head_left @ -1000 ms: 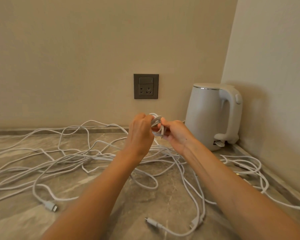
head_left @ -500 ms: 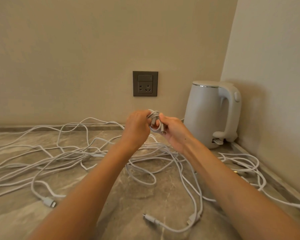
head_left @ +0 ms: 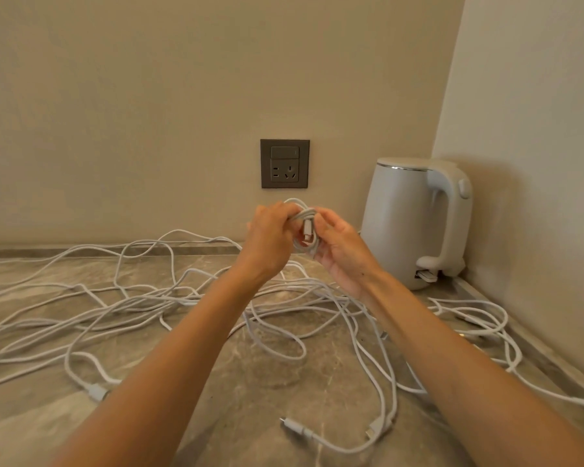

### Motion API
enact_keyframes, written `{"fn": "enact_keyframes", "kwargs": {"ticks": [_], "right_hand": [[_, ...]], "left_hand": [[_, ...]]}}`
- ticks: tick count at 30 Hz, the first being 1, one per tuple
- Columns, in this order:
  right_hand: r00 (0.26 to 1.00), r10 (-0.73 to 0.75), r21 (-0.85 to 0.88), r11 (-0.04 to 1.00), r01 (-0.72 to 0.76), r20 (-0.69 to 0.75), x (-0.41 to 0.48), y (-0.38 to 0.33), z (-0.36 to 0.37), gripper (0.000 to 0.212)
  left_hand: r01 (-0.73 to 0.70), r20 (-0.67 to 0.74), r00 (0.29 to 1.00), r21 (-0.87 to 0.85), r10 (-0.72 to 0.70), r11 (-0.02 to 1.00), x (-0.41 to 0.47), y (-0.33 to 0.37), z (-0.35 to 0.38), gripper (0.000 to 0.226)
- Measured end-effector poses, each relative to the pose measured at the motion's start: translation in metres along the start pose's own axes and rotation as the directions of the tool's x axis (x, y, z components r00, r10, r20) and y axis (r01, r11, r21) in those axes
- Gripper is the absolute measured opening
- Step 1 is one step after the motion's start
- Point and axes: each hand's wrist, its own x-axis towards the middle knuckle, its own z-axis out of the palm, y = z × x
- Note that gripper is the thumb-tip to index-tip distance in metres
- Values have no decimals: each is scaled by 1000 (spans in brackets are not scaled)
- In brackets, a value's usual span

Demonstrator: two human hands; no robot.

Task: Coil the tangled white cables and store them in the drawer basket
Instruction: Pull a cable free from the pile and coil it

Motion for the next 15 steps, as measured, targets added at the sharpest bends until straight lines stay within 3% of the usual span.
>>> {"fn": "enact_keyframes", "kwargs": {"ticks": [5, 9, 12, 15], "right_hand": [[998, 43, 77, 996, -39, -55, 1, 1, -4, 21], [996, 49, 60, 997, -45, -70, 2, 0, -7, 21], [998, 46, 42, 998, -44, -30, -2, -6, -2, 22], [999, 33, 12, 999, -33, 7, -7, -11, 8, 17]], "left_hand": [[38, -79, 996, 27, -36, 999, -2, 4, -2, 16], [208, -187, 960, -19, -208, 978, 1, 3, -6, 22], [446, 28, 893, -174, -448, 878, -3, 6, -12, 24], [585, 204, 809, -366, -552, 723, -11, 9, -27, 24]]}}
